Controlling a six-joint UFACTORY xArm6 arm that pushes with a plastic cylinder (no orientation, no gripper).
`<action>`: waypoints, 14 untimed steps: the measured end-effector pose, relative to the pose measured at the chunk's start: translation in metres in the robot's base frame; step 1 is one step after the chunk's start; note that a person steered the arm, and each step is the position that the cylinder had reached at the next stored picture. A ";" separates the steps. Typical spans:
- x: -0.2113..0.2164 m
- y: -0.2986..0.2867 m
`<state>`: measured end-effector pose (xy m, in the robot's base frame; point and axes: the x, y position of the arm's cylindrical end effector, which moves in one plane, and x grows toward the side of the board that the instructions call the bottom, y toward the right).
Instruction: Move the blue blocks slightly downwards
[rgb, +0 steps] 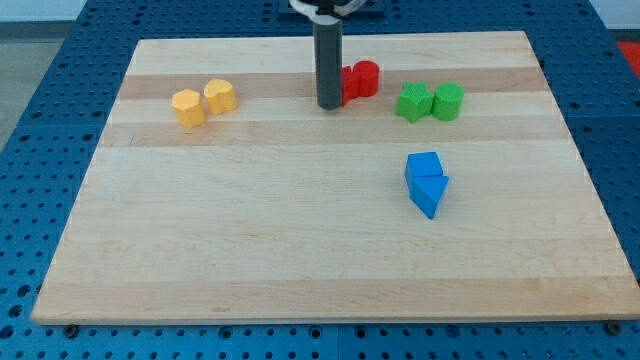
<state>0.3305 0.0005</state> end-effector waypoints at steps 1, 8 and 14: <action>0.000 0.003; 0.026 0.107; 0.096 0.096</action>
<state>0.4265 0.0968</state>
